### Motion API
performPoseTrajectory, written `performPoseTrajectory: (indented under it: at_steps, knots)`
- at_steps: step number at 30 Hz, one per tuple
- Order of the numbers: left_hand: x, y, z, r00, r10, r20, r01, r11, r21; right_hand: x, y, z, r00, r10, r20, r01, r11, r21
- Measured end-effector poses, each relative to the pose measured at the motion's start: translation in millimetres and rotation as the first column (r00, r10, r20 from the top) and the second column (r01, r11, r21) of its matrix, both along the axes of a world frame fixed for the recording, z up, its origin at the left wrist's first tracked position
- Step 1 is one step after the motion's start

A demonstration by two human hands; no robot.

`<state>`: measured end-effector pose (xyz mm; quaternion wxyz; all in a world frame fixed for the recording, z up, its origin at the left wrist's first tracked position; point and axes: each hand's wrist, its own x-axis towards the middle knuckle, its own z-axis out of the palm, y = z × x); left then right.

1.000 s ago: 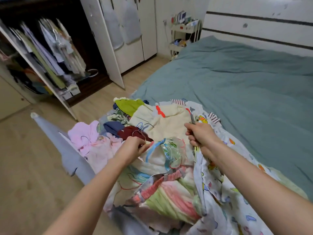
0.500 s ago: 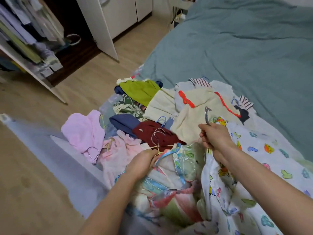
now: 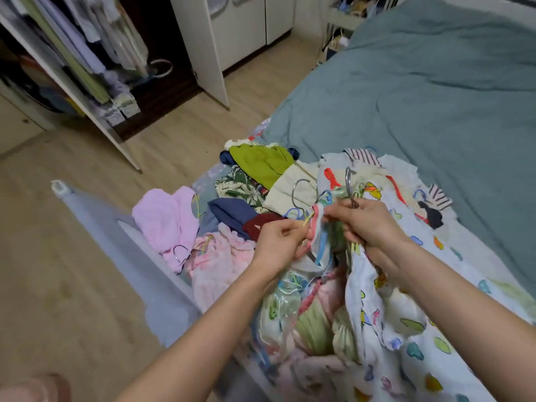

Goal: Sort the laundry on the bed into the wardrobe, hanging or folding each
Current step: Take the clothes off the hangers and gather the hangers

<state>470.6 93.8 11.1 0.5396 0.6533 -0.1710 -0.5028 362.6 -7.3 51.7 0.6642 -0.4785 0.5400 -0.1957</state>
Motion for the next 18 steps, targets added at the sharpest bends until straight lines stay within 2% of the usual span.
performPoseTrajectory:
  at_steps: [3,5,7,10,11,13,15,17,18]
  knots:
    - [-20.7,2.8,9.0,0.993,0.047,-0.109,-0.044,0.998,0.036,-4.5,14.8,-2.4,0.992,0.122,-0.040,-0.121,0.992,0.034]
    - [-30.9,8.4,10.1,0.996,0.047,-0.075,-0.043,0.998,0.050,-7.7,19.7,-9.2,0.994,0.103,-0.046,-0.101,0.994,0.050]
    - [-35.3,18.6,14.4,1.000,-0.028,-0.010,0.028,0.998,0.053,-10.1,21.6,-13.8,0.996,0.067,-0.051,-0.064,0.995,0.073]
    - [-23.2,30.6,21.4,0.995,-0.103,-0.009,0.103,0.993,0.057,-7.4,26.3,-14.2,0.994,0.074,-0.080,-0.069,0.995,0.069]
    - [-11.8,33.0,20.8,0.996,-0.083,0.012,0.082,0.993,0.079,-4.2,28.3,-14.9,0.994,0.072,-0.082,-0.067,0.995,0.071]
    - [13.9,38.0,9.6,0.986,-0.007,0.165,-0.023,0.984,0.178,5.6,32.9,-18.9,0.995,0.061,-0.081,-0.054,0.995,0.080]
    - [41.5,46.4,-12.5,0.935,0.089,0.343,-0.215,0.912,0.350,16.6,38.6,-23.9,0.997,0.056,-0.058,-0.049,0.993,0.105]
    - [65.0,63.5,-34.9,0.880,0.085,0.467,-0.356,0.768,0.532,26.1,44.9,-29.2,0.999,0.033,0.013,-0.034,0.989,0.141]
    - [73.6,72.8,-42.8,0.880,0.040,0.474,-0.371,0.681,0.631,29.6,47.8,-31.2,0.999,0.022,0.038,-0.027,0.989,0.148]
